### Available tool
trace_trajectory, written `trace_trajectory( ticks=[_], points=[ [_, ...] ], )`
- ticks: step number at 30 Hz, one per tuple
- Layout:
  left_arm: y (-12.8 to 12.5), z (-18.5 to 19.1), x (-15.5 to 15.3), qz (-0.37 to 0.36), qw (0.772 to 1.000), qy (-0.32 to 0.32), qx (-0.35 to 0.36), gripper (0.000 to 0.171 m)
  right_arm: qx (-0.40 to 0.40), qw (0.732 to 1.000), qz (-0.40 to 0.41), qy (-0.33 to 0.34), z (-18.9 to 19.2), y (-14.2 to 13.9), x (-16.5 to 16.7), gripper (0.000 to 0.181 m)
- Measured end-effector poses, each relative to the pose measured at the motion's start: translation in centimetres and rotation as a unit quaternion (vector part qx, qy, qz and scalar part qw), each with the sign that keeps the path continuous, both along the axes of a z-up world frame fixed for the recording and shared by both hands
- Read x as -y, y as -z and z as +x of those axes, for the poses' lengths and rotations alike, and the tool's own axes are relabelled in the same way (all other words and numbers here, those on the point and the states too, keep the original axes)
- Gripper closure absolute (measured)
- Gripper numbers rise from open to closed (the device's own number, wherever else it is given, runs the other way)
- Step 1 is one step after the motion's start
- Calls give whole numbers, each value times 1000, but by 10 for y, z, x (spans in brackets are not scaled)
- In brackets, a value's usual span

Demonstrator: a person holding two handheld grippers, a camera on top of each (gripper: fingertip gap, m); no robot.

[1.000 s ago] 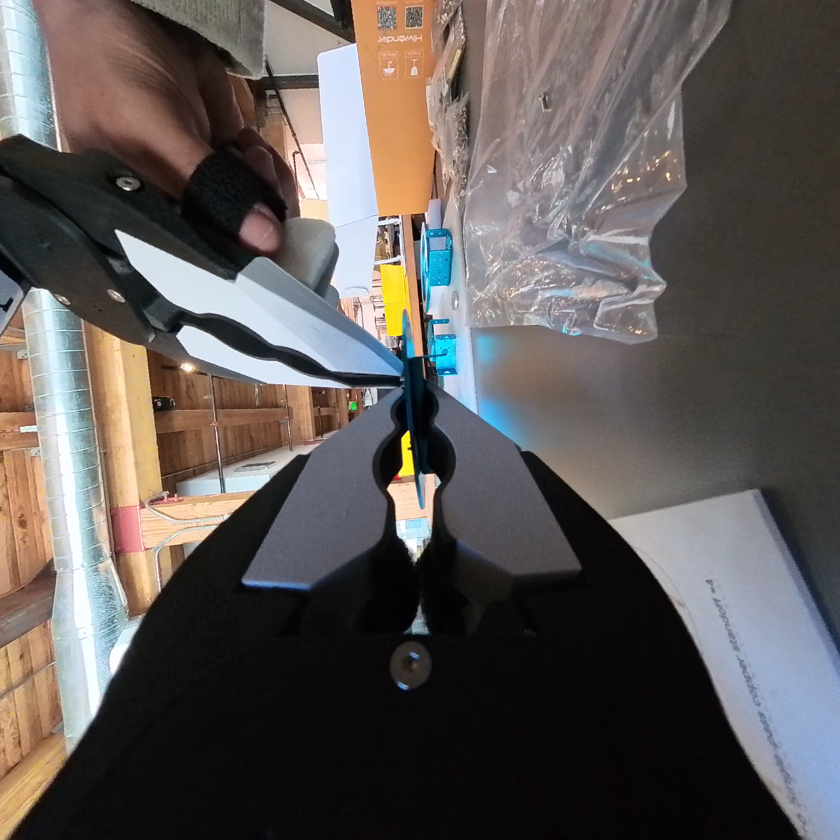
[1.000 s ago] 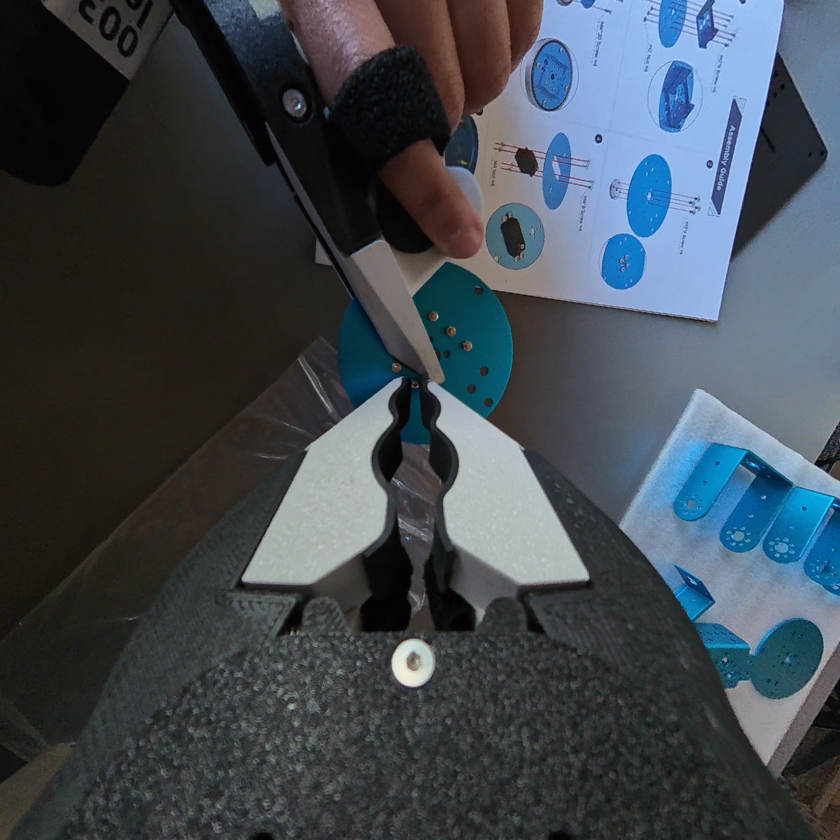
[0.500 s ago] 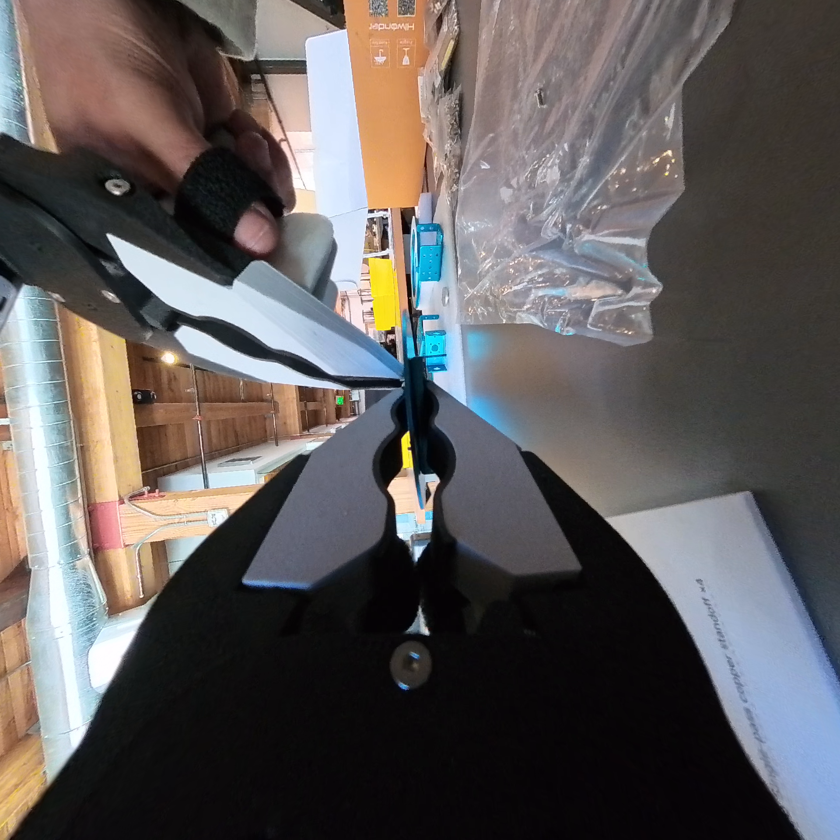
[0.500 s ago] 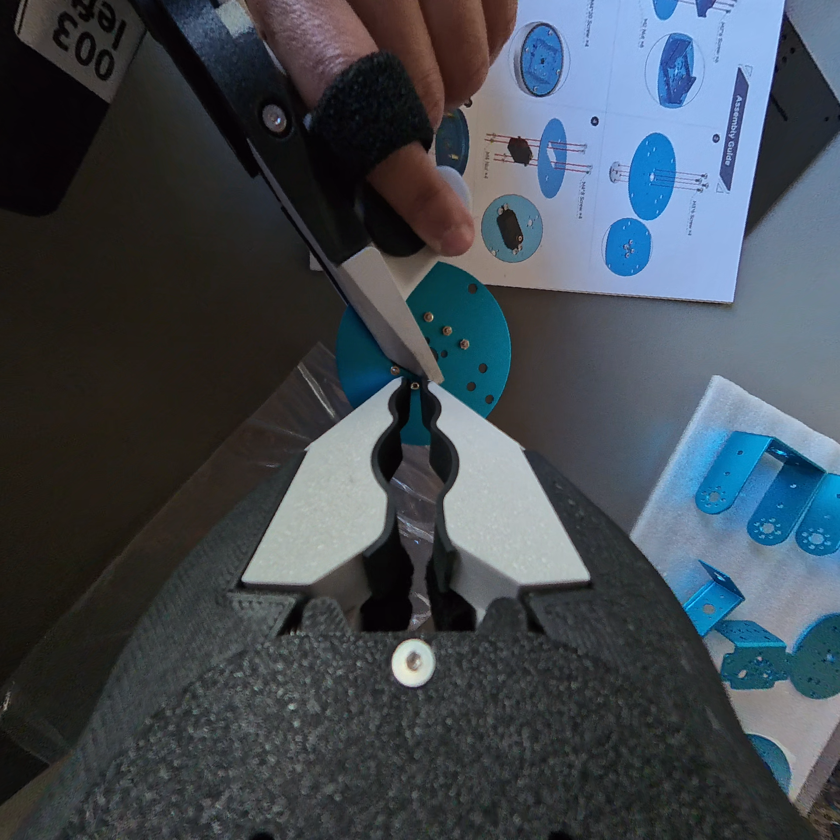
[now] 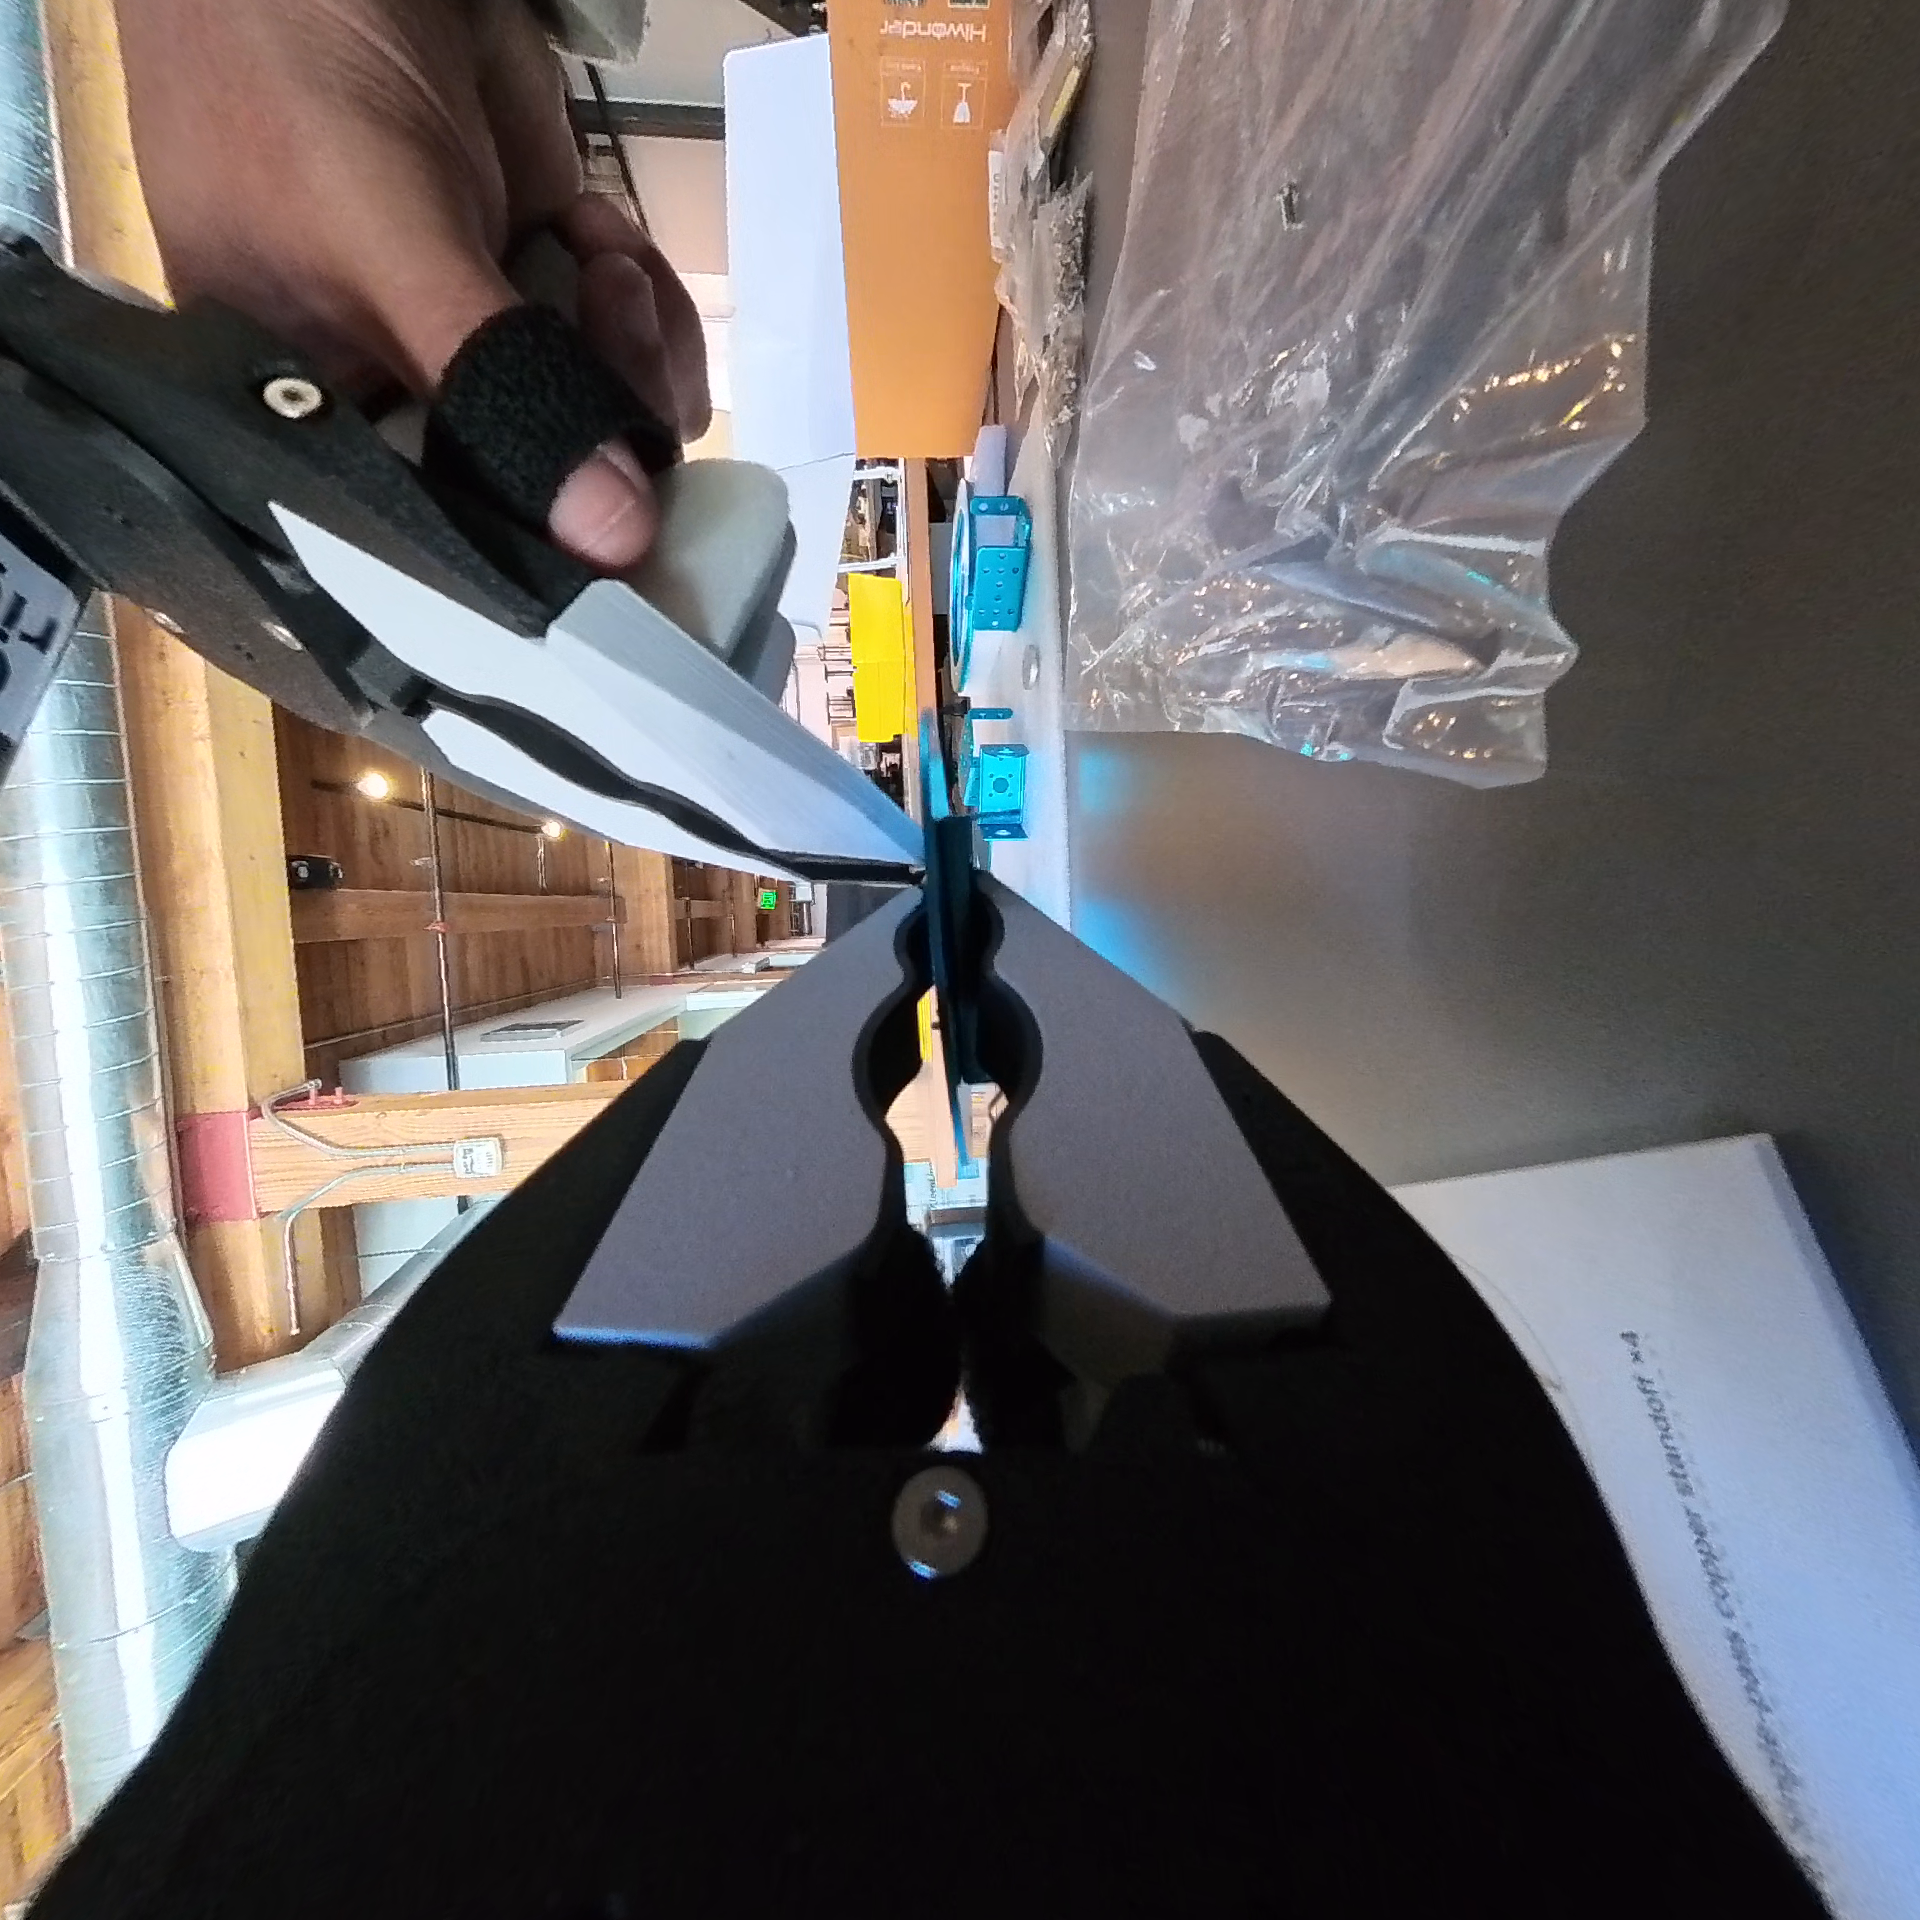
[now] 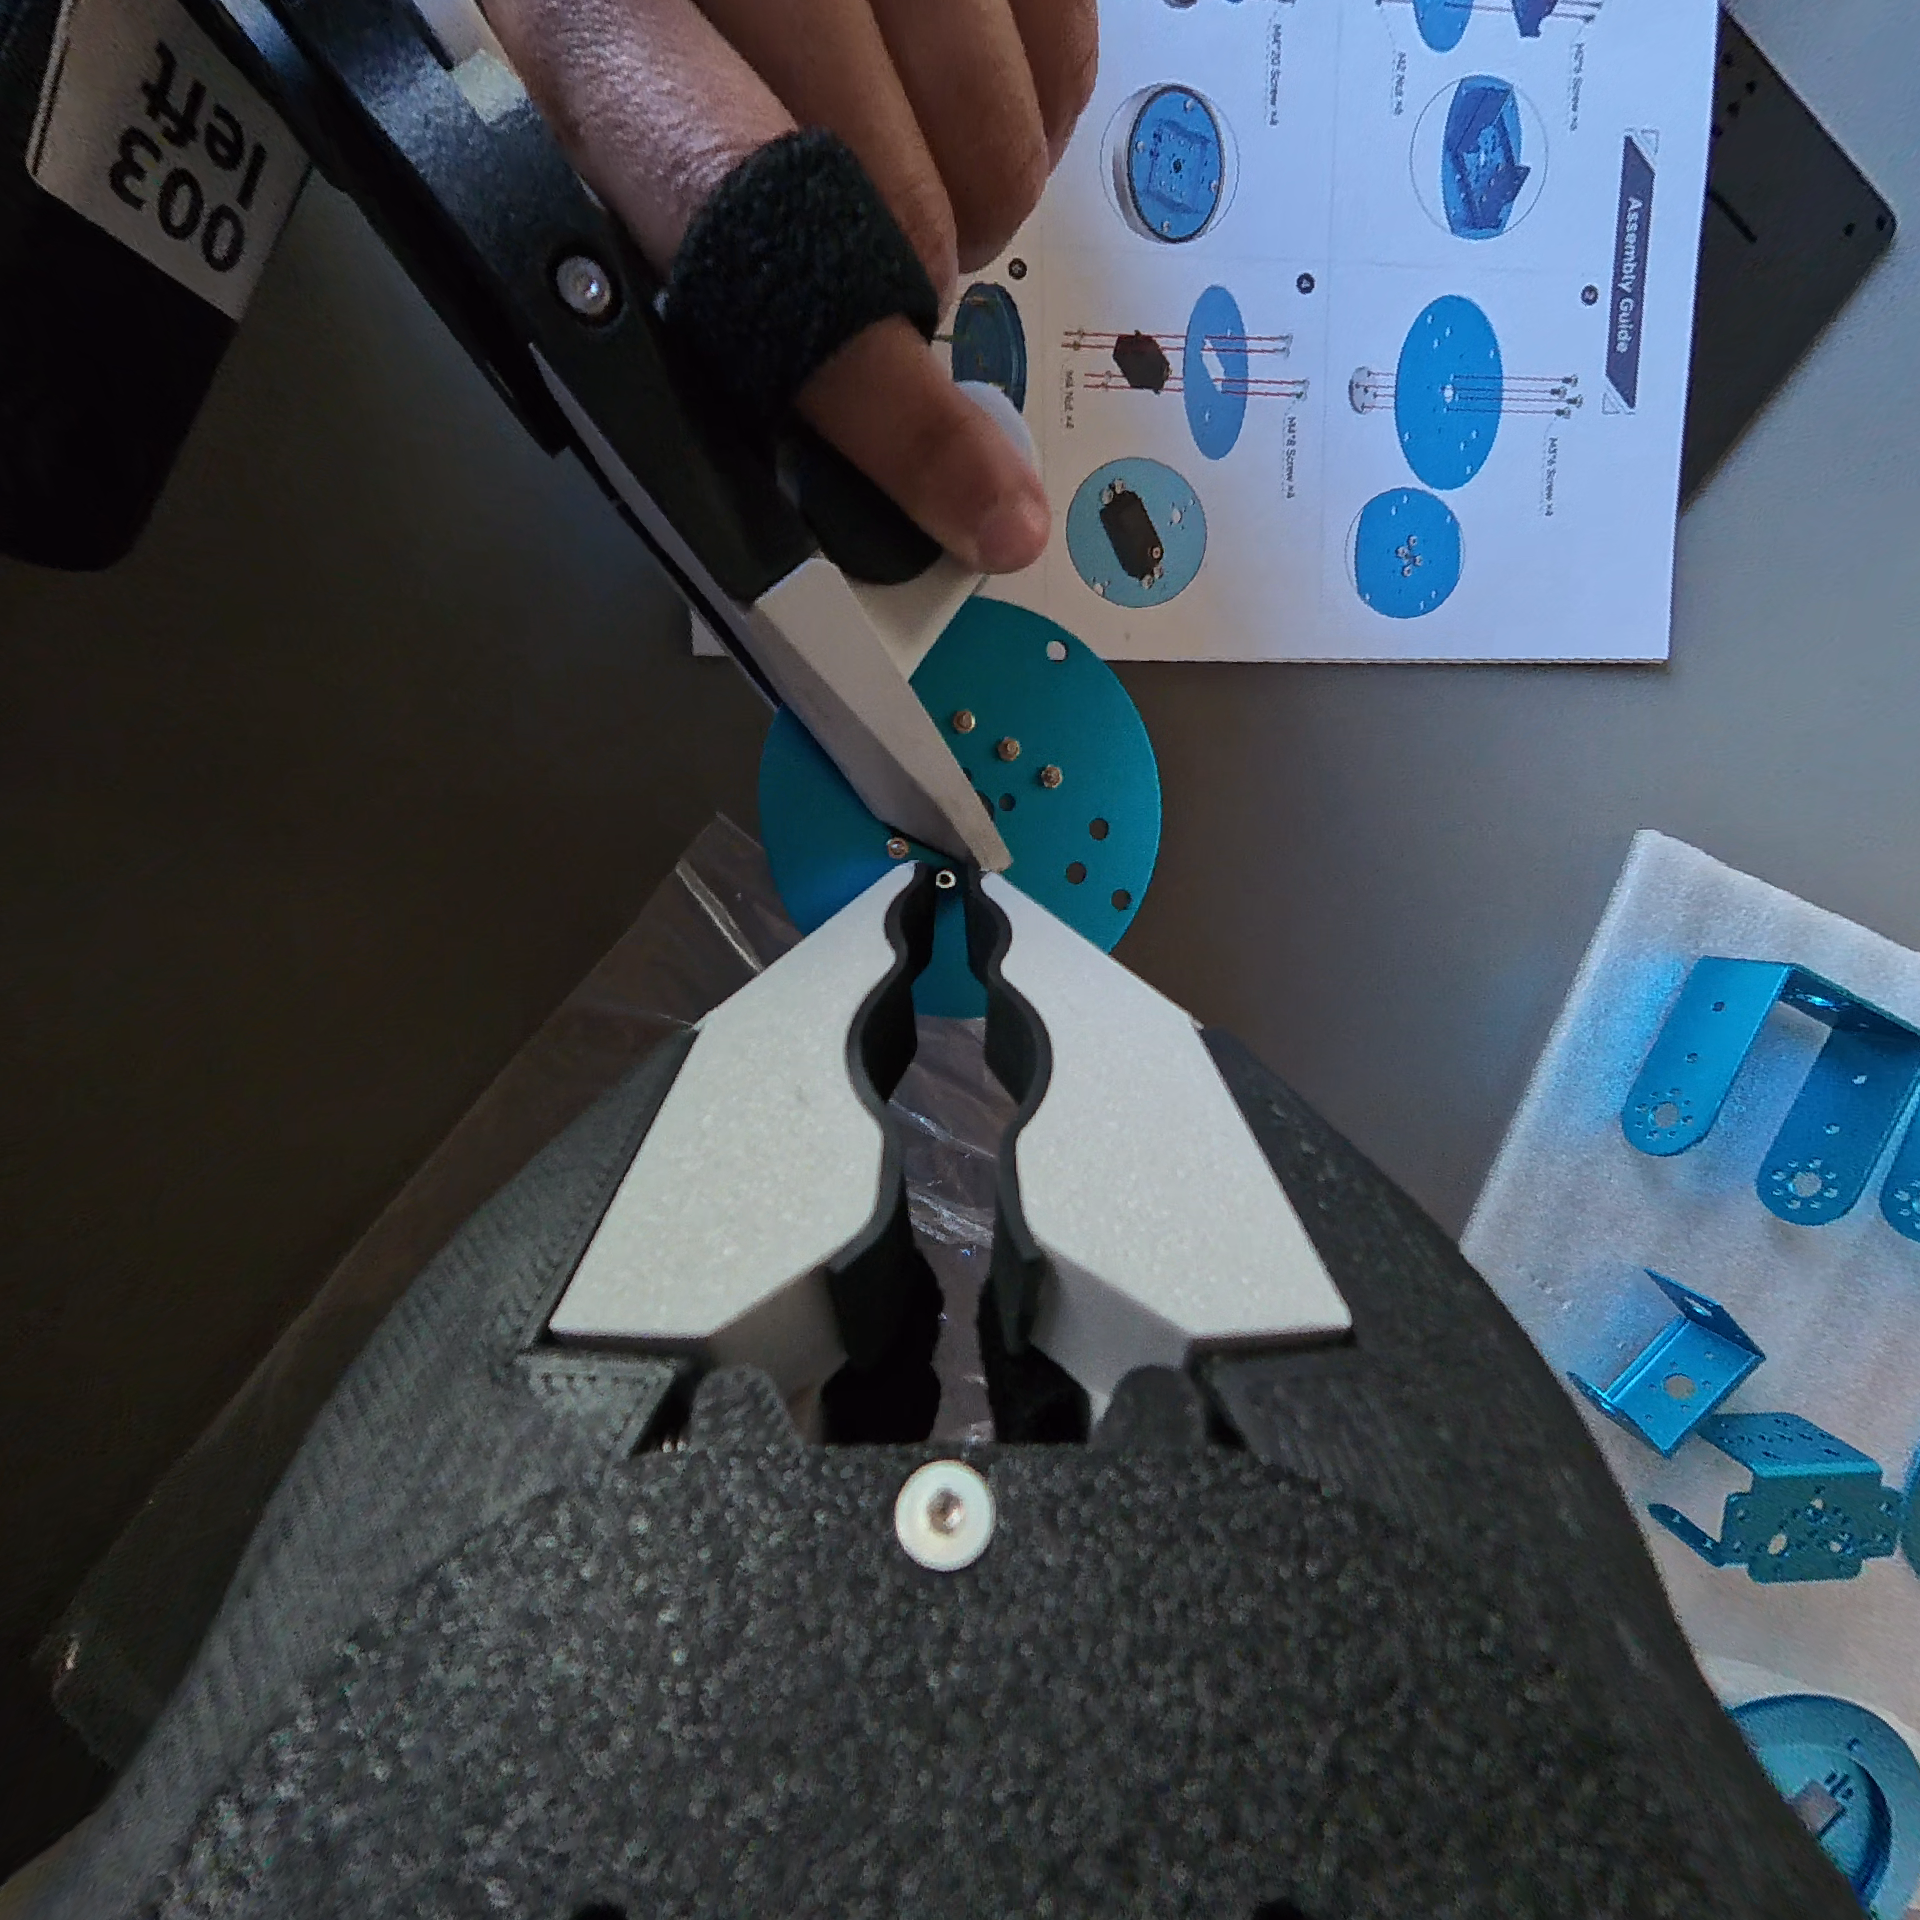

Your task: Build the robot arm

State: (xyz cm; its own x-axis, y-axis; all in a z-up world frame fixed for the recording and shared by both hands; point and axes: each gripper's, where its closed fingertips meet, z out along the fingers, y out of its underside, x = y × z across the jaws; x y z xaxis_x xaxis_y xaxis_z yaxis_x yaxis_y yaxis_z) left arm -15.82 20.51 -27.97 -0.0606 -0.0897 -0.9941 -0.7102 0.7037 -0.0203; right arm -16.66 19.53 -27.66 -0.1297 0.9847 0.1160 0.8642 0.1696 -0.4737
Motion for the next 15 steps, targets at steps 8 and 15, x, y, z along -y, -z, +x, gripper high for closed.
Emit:
trace_trajectory(
  ticks=[8,15],
  points=[
    [1,1,2,-1,1000,4,0,171,4,1000,-1,1,2,1,0,176],
    [1,0,1,0,1000,4,-1,171,-3,1000,1,0,4,-4,0,175]
  ],
)
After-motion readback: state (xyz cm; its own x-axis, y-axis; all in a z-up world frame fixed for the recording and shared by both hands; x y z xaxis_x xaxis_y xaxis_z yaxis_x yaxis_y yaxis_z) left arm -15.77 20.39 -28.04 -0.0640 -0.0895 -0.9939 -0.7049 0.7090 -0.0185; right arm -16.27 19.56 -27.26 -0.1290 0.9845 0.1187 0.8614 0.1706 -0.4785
